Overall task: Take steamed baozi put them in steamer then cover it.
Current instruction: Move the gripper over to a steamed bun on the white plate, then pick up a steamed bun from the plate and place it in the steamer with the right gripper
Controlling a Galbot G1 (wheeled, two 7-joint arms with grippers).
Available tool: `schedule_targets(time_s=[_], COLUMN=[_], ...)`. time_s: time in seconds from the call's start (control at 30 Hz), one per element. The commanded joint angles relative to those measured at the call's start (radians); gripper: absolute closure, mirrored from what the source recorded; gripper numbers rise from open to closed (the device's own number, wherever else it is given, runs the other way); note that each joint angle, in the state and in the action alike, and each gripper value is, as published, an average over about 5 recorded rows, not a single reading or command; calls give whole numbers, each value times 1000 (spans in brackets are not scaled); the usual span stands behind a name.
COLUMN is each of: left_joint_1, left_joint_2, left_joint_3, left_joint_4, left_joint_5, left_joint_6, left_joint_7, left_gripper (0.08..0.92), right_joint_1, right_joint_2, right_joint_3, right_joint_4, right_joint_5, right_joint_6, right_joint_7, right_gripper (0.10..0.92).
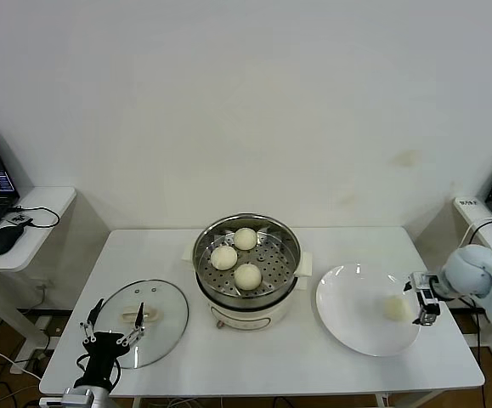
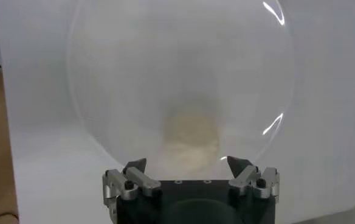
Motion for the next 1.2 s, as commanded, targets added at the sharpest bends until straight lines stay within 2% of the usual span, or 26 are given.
schedule_targets(time_s=[0.03,0.37,0.9,1.03,1.2], left_joint_1=[0,2,6,4,1], left_joint_2=[-3,1,-5,-4,5], left_joint_3=[-1,-9,-9,-6,-2], left_joint_4=[2,3,1,6,5], left_joint_5=[3,5,6,5,8], left_joint_6=[0,-2,-5,-5,-3], left_joint_7=[0,2,1,1,3], left_gripper=[177,177,177,177,177], right_joint_1=[-13,2,14,89,304], right_joint_2=[56,91,87,59,6], right_joint_3=[17,0,-4,-50,-224], right_joint_4=[-62,-85,-73,-36,40], right_joint_5=[-27,-31,-33,0,116], right_joint_6=[-2,-14,-18,-21,-52], right_joint_7=[8,11,-9,-21,-33], right_gripper=[203,219,405,421,423])
